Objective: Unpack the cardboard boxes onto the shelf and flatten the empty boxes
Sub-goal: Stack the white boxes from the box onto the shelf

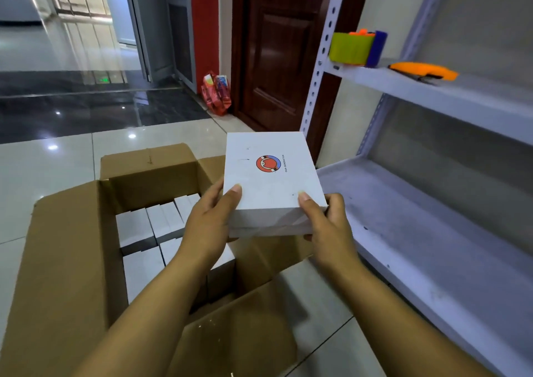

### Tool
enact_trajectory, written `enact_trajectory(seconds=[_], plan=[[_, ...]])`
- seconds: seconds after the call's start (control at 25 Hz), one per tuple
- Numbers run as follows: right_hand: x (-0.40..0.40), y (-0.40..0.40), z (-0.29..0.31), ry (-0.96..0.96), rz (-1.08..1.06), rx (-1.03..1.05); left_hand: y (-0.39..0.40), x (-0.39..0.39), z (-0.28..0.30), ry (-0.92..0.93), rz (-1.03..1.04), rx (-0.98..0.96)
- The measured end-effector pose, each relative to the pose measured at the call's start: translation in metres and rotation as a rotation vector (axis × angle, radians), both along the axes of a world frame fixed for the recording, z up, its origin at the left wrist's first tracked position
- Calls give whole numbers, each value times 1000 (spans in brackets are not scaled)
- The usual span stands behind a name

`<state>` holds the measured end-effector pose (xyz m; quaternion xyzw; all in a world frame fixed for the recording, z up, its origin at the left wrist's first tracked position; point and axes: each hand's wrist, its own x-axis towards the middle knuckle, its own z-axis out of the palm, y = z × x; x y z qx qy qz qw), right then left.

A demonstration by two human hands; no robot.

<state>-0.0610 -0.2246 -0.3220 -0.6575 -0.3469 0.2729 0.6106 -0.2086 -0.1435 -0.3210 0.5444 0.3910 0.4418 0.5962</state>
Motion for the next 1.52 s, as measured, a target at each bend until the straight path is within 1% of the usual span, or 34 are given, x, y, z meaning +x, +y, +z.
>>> enact_trajectory(seconds=[0.36, 0.6, 0.72, 0.92, 1.08, 1.2, 1.32, 1.52], plan=[[39, -71, 84, -224, -127, 145, -49, 49, 81, -101, -104, 206], [80, -119, 138, -340, -224, 246, -85, 90, 145, -179, -230, 379], [100, -142, 162, -395, -271, 263, -95, 116, 166, -191, -273, 415], [138, -180, 198, -472, -357, 182, -110, 172, 194, -226, -371, 383], [173, -203, 220, -532, -424, 57, -124, 220, 211, -223, -470, 376], [207, -218, 234, -504, -459, -52, -133, 256, 221, -171, -549, 408], [239, -229, 246, -363, -474, -117, -141, 290, 229, -130, -611, 428], [283, -242, 261, -267, -533, -173, -151, 347, 237, -25, -656, 371]])
